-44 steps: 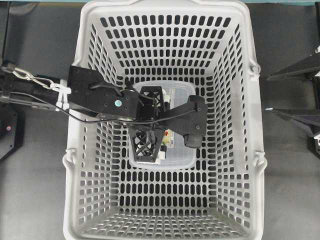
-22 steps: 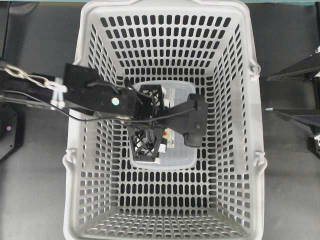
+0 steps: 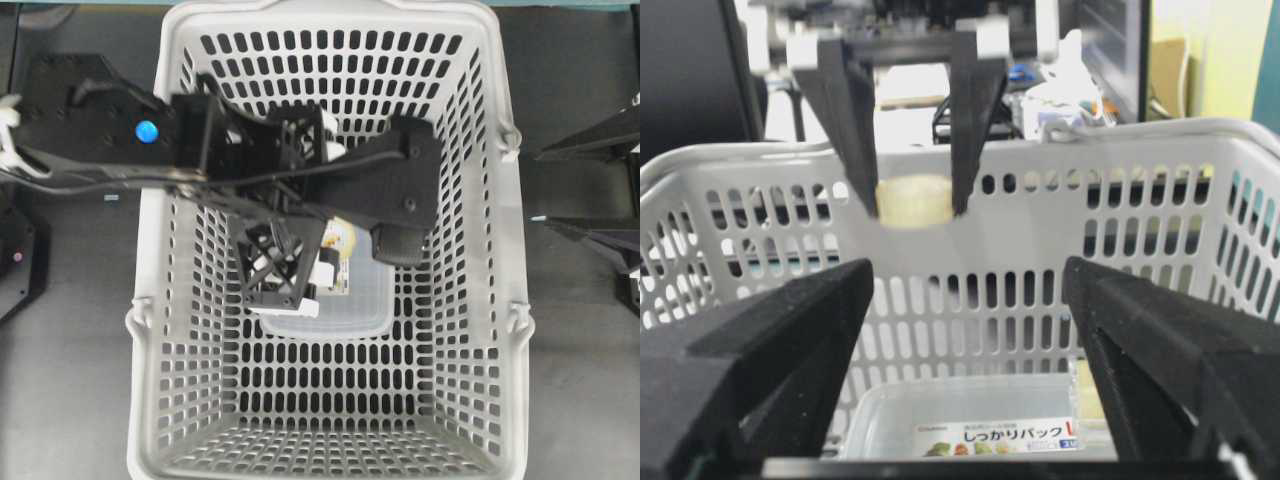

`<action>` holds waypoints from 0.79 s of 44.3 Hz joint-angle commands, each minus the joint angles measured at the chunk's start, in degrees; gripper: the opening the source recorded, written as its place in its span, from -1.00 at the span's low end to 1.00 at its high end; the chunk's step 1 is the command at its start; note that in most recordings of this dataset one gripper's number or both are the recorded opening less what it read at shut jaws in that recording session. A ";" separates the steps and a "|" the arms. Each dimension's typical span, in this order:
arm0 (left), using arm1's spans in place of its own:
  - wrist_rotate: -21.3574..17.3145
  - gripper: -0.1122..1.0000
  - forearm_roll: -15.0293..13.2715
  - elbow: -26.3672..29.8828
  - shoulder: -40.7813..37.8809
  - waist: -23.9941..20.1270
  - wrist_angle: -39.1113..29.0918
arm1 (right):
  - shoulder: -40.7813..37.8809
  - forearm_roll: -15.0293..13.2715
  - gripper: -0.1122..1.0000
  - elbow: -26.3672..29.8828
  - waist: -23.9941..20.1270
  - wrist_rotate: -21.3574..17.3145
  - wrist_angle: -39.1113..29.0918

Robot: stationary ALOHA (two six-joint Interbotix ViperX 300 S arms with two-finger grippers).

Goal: Pick up the cellophane tape from the shopping basket with the left arm.
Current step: 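Lift the held tape roll upward out of the basket with the left gripper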

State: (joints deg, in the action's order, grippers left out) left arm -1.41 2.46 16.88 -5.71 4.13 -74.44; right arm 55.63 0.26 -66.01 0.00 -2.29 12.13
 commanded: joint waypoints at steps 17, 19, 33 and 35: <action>0.09 0.11 0.09 1.76 1.32 0.35 -0.53 | -0.26 0.18 0.55 0.88 -0.09 -0.09 0.62; 0.09 0.11 0.18 1.76 1.23 0.44 -0.53 | -0.26 0.18 0.55 0.88 -0.09 -0.09 0.62; 0.09 0.11 0.09 1.76 0.70 0.44 -0.53 | -0.26 0.09 0.55 0.88 -0.09 -0.09 0.62; 0.09 0.11 0.18 1.85 0.62 0.44 -0.62 | -0.26 0.18 0.55 0.88 -0.09 -0.09 0.62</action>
State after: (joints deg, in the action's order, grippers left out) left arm -1.41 2.37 17.31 -5.89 4.39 -75.23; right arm 55.63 0.26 -66.09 0.00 -2.29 12.22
